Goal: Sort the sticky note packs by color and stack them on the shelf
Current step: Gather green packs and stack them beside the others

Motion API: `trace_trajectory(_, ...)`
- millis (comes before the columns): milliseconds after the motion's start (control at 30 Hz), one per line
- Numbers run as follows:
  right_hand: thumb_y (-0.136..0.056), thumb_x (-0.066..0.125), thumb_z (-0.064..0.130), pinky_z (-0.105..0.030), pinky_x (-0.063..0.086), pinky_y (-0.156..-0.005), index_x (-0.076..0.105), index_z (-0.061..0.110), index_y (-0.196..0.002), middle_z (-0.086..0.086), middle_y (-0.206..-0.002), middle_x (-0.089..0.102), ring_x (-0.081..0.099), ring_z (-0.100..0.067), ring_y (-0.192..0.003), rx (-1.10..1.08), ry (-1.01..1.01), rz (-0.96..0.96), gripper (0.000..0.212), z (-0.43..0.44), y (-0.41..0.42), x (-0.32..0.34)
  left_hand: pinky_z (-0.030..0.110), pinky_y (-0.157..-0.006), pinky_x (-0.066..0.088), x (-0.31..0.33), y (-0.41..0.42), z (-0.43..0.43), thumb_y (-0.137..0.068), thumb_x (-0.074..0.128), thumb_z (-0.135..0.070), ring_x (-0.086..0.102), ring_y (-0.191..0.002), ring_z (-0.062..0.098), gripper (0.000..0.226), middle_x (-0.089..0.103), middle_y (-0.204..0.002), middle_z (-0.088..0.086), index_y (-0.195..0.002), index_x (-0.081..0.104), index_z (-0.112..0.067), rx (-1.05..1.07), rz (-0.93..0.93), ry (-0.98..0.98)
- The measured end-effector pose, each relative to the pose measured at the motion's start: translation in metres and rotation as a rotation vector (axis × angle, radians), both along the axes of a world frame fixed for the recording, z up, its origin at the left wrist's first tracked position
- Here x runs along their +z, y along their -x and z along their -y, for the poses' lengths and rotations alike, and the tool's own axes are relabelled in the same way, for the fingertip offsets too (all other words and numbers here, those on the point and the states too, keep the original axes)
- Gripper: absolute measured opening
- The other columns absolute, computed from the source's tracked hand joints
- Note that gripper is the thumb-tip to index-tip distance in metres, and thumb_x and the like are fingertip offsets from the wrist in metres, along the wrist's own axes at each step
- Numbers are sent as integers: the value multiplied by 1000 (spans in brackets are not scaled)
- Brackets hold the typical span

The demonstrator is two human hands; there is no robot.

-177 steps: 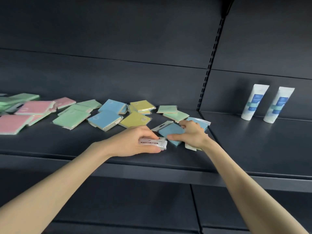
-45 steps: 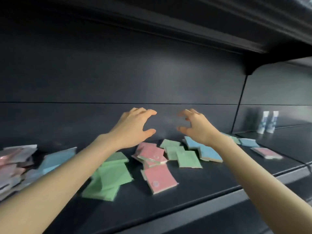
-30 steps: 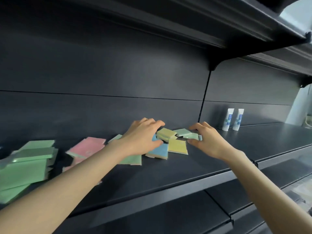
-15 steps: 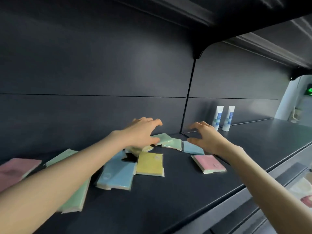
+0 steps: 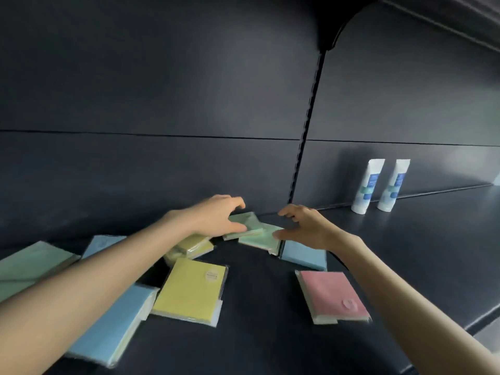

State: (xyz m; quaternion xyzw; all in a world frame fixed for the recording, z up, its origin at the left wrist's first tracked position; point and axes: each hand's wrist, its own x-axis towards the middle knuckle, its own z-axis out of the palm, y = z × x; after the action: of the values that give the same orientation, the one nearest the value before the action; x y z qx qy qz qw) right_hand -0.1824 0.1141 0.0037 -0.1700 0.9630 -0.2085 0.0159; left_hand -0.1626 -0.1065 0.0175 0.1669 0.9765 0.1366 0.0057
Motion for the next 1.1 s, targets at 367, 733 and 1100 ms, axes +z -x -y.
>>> trace_trajectory(367, -69, 82, 34, -29, 45, -98, 50, 20, -128, 2, -111, 59, 56, -14, -107, 237, 161, 190, 68, 1, 49, -18, 30, -102, 39, -13, 36, -15, -82, 63, -53, 46, -122, 16, 78, 44, -138, -1, -142, 34, -14, 206, 246, 10)
trace_trajectory(733, -65, 85, 24, -24, 42, -85, 45, 22, -133, 0, -111, 51, 52, -15, -101, 255, 313, 163, 78, 1, 57, -23, 28, -75, 45, -16, 37, -19, -51, 84, -53, 49, -90, 11, 66, 40, -100, -8, -101, 49, -28, 311, 23, -103)
trace_trajectory(1100, -68, 82, 10, -13, 48, -71, 61, 17, -107, 7, -97, 69, 66, -9, -87, 204, 662, 19, 45, -4, 52, -11, 34, -70, 48, 10, 14, -20, -54, 84, -52, 56, -90, 16, 75, 60, -98, -3, -109, 46, -20, 468, -237, -376)
